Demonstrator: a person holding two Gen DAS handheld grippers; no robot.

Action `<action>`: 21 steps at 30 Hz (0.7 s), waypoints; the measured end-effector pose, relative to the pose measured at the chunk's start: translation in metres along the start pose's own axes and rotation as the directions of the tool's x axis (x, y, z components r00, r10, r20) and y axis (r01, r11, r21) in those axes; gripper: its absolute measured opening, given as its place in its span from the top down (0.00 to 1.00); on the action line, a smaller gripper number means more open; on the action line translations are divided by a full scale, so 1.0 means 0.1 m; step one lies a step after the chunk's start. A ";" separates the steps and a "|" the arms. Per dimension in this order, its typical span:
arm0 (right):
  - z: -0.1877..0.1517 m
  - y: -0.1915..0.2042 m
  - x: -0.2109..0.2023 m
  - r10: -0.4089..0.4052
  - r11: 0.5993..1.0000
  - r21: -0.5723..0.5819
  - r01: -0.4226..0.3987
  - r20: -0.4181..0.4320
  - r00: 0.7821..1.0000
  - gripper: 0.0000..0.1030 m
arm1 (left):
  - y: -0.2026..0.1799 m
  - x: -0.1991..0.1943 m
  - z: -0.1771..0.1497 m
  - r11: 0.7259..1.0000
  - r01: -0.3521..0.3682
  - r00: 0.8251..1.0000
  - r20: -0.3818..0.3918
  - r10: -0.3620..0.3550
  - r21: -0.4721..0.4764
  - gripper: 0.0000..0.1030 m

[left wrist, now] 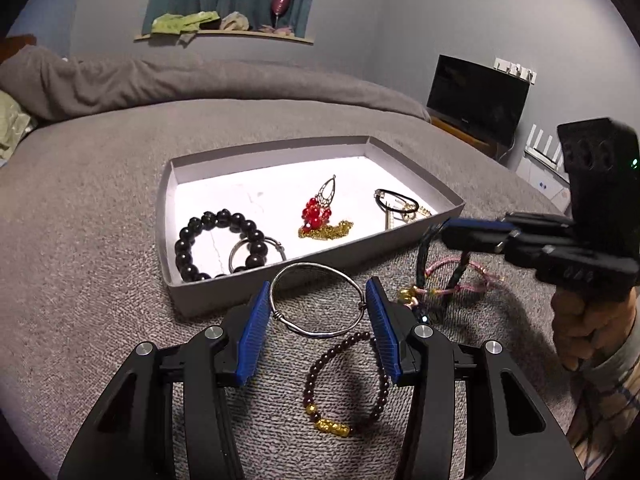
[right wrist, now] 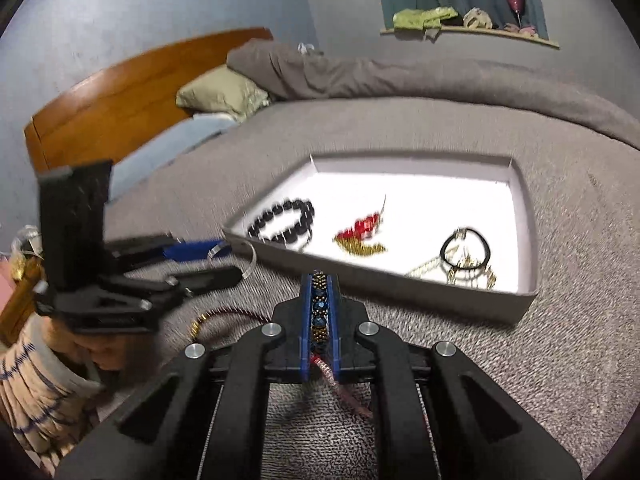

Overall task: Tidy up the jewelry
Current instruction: 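Grasp the silver bangle with the left gripper while the right lifts the blue beaded strand, then carry the bangle and blue strand into the tray and open both grippers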

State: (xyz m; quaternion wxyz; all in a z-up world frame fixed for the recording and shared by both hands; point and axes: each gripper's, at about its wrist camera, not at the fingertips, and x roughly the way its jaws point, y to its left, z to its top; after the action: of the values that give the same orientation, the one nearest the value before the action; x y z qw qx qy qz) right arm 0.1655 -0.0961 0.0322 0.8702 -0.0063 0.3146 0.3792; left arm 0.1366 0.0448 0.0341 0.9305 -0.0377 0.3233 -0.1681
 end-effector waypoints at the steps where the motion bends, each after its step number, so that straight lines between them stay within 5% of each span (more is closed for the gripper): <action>1: 0.02 0.00 -0.04 0.001 1.000 0.003 -0.001 0.015 1.000 0.93 | 0.00 0.00 0.01 1.000 0.000 1.000 0.003 0.000 -0.001 0.52; 21: 0.40 -0.31 -0.29 -0.032 0.997 0.068 0.022 0.153 0.988 0.93 | -0.03 0.13 0.46 1.000 -0.005 0.998 0.061 0.004 0.011 0.52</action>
State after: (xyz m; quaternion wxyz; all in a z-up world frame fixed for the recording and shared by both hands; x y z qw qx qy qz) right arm 0.1928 -0.1268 0.0737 0.8967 0.0478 0.2586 0.3560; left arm 0.1738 0.0361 0.0637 0.9405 -0.0370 0.2940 -0.1664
